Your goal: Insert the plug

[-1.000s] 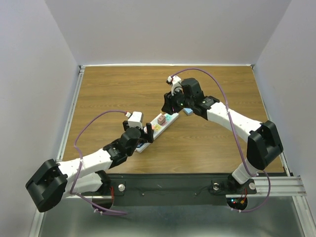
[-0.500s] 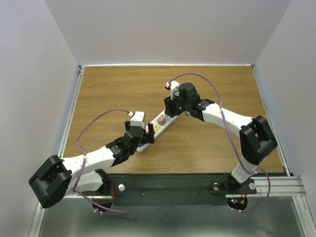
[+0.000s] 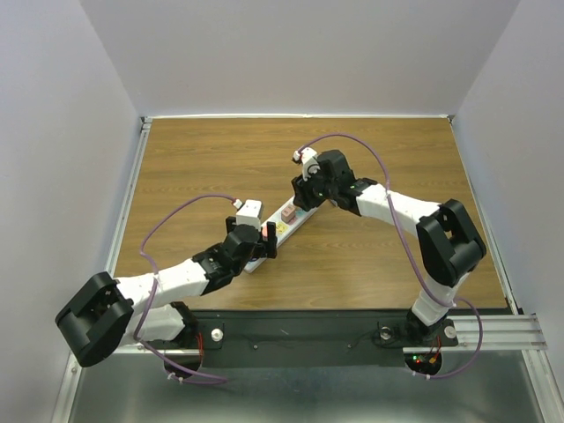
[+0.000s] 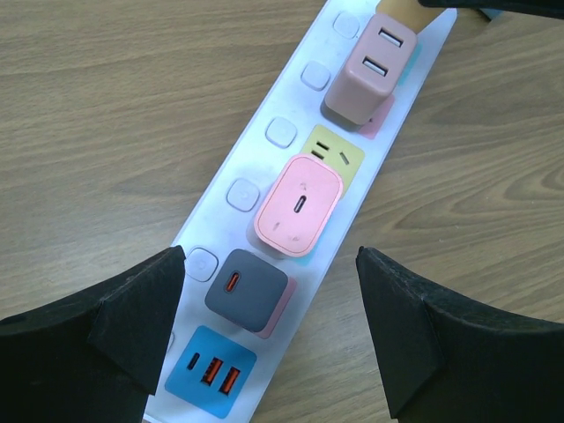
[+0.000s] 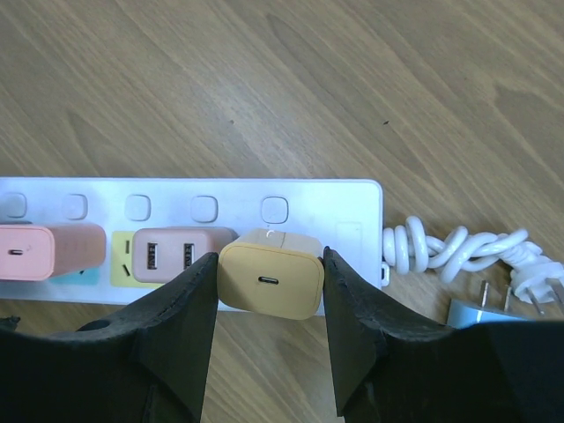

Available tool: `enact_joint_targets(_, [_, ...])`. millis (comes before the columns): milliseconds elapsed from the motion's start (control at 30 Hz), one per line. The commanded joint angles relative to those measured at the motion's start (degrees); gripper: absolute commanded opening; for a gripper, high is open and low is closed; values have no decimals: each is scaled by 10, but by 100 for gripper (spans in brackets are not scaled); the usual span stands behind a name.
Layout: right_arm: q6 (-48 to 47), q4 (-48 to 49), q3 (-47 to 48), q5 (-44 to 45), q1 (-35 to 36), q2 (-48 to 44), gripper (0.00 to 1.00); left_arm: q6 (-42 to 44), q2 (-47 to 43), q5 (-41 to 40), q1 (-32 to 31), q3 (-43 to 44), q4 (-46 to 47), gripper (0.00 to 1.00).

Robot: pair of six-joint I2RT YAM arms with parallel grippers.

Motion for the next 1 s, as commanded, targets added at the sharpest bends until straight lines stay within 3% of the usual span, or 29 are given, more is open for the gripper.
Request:
enact_joint_targets(0, [-16,34,11,-21,-5,20,0,12,10,5,4,32,3,90])
enact_joint_targets(967, [-43,-23,36,-64,-13,22,0,21,37,14,6,45,1,89])
